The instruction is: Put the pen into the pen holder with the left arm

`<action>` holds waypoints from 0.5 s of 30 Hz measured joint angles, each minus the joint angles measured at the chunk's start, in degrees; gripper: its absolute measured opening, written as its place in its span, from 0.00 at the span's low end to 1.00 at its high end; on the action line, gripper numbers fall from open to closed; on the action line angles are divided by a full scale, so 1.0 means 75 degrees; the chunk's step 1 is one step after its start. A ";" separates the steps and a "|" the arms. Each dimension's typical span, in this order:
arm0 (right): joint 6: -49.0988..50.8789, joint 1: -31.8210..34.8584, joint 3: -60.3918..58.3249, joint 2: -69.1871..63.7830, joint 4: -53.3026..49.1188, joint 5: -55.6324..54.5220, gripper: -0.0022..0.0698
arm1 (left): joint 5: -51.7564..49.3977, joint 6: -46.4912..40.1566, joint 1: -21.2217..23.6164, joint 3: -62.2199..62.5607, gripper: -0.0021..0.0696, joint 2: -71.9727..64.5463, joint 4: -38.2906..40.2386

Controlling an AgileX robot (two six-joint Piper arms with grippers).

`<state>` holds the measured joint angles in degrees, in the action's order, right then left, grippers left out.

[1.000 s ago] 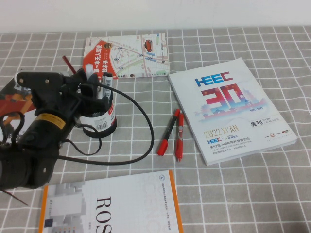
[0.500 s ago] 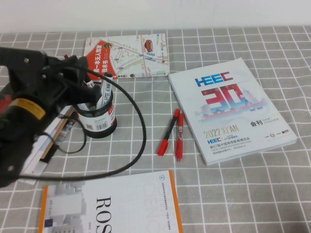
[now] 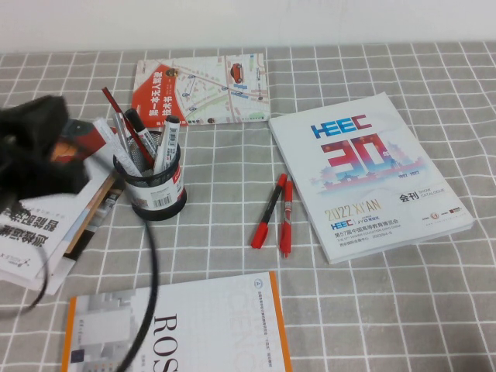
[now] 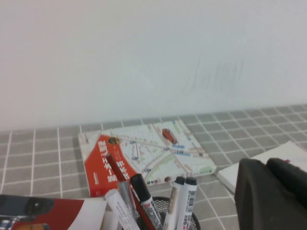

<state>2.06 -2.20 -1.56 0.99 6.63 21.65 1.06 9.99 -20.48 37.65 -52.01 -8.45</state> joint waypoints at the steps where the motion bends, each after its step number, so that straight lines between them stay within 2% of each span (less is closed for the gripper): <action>1: 0.0000 0.0000 0.0000 0.0000 0.0000 0.0000 0.01 | 0.0004 -0.0004 0.0000 -0.0134 0.03 0.0160 -0.0017; 9: 0.0000 0.0000 0.0000 0.0000 0.0000 0.0000 0.01 | 0.0052 0.0418 -0.0013 -0.1967 0.03 0.2683 -0.0015; 15: 0.0000 0.0000 0.0000 0.0000 0.0000 0.0000 0.01 | -0.0256 0.0470 -0.0013 -0.2756 0.03 0.4454 -0.0015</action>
<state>2.06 -2.20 -1.56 0.99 6.63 21.65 -0.86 13.52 -20.58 16.98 -18.61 -8.57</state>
